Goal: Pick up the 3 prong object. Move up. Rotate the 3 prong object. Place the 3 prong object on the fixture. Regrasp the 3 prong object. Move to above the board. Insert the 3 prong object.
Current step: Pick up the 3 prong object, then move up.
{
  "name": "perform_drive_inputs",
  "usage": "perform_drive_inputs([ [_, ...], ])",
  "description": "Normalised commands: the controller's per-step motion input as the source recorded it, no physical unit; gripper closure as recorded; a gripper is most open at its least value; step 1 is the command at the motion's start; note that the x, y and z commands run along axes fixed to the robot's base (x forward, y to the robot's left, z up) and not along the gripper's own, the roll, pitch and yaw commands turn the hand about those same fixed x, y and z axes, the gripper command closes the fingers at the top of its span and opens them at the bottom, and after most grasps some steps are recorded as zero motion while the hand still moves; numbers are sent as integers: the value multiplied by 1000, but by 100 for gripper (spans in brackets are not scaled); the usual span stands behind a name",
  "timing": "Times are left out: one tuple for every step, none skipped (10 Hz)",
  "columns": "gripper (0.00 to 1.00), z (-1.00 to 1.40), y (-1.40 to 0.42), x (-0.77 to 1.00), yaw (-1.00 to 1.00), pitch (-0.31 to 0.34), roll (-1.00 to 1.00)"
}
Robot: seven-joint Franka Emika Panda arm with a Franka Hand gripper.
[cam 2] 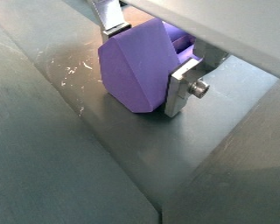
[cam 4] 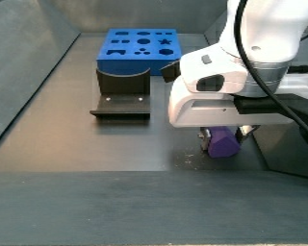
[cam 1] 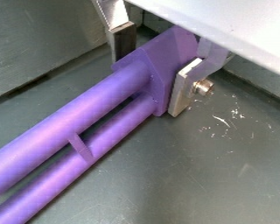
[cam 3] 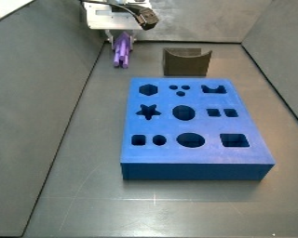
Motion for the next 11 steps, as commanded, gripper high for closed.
perform_drive_inputs([
  [100, 0, 0, 0, 0, 0, 0],
  [100, 0, 0, 0, 0, 0, 0],
  [100, 0, 0, 0, 0, 0, 0],
  [100, 0, 0, 0, 0, 0, 0],
  [100, 0, 0, 0, 0, 0, 0],
  [100, 0, 0, 0, 0, 0, 0],
  [100, 0, 0, 0, 0, 0, 0],
  [100, 0, 0, 0, 0, 0, 0],
  [100, 0, 0, 0, 0, 0, 0],
  [100, 833, 0, 0, 0, 0, 0],
  [100, 818, 2, 3, -1, 2, 1],
])
